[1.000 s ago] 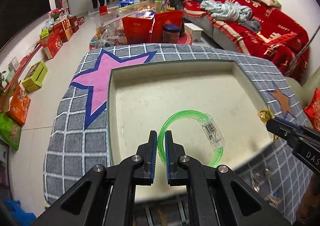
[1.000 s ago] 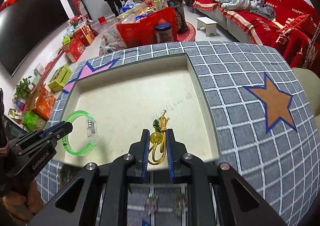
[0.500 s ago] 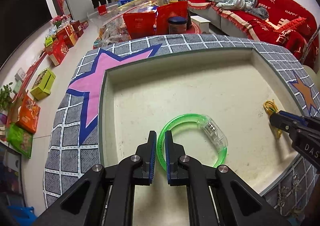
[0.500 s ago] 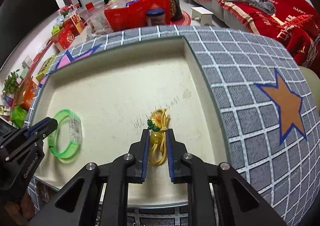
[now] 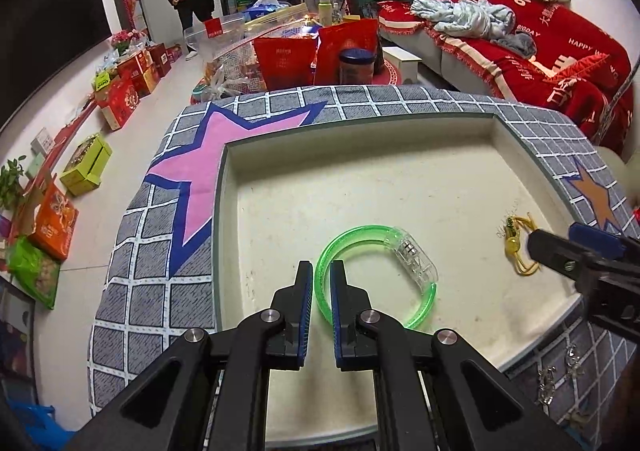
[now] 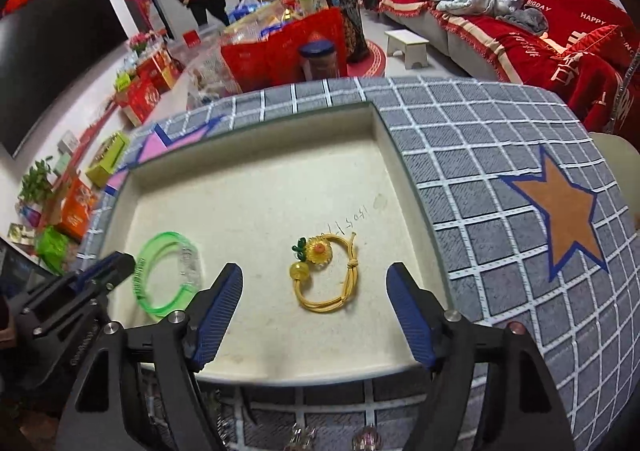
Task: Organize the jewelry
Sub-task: 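Withdraw both tools from the tray back over the table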
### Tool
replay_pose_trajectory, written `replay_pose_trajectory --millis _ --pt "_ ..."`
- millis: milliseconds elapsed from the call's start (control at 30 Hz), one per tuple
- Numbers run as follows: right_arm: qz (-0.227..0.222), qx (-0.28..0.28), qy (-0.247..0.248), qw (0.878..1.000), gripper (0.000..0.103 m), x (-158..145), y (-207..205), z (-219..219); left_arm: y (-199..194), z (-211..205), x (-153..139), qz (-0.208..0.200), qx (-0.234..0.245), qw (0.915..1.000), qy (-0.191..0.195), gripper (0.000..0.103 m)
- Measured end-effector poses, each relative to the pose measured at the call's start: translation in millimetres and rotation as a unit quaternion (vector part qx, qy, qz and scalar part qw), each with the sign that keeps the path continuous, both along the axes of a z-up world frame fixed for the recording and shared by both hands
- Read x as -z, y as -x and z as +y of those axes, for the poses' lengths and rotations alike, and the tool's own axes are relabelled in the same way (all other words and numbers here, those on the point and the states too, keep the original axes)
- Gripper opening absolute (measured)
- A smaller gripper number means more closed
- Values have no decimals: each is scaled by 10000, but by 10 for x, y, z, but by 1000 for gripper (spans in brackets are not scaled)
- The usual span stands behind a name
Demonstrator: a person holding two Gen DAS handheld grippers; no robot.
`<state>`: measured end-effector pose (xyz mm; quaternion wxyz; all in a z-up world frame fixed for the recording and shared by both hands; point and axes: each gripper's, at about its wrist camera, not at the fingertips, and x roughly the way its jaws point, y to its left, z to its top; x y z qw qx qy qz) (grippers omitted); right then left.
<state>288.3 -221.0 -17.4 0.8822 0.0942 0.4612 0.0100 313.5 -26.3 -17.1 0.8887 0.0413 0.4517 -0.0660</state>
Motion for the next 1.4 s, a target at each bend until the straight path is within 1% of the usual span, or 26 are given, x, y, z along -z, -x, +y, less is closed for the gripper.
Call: replay_pose_trajectory --millis 133,233,433,467,500,533,567,667,733,800,833,900,967,1033,1100,1233,1400 --pt "-123 19 8 9999 79 -134 177 7 83 49 -48 69 37 9998 156 26" --pt "-201 20 44 9998 79 -222 364 -2 194 78 -115 -7 82 9998 172 26" --pt "-214 157 -125 9996 81 -258 741 -54 462 192 -221 -73 141 9994 318 27" --pt "-202 185 -159 9995 82 -248 806 -58 502 221 -230 -64 134 9992 369 54" --pt "-191 202 -180 9994 82 -238 857 -59 544 247 -238 -54 114 9991 403 86" --pt "-172 216 -211 9994 83 -222 925 -54 608 286 -255 -131 7 9992 390 103" --pt "-162 221 -228 9994 83 -210 962 -60 657 309 -257 -243 -45 9990 372 103" --pt "-132 206 -322 9992 89 -161 1134 -36 800 302 -246 -417 90 9989 197 103" --pt "-131 211 -324 9992 89 -140 1238 -16 901 305 -224 -539 98 9985 63 103" --pt "-129 207 -378 9990 90 -111 1342 3 980 324 -170 -568 76 9984 -8 103" --pt "-144 202 -432 9988 93 -98 1408 17 1007 353 -149 -549 78 9985 15 103" --pt "-150 191 -474 9986 103 -80 1483 34 1045 407 -100 -492 43 9988 49 103" --pt "-138 174 -488 9986 103 -67 1587 76 1081 495 -34 -401 -84 9991 64 103" --pt "-65 153 -477 9987 103 -57 1656 117 1120 575 21 -227 -61 9996 172 103" --pt "17 176 -358 9992 103 -50 1738 165 1165 613 86 -88 -84 9998 183 103" --pt "127 226 -327 9991 103 17 1886 199 1249 669 151 -32 -173 9998 112 103" --pt "354 273 -292 9986 103 173 2070 235 1290 728 225 113 -228 9995 164 103"
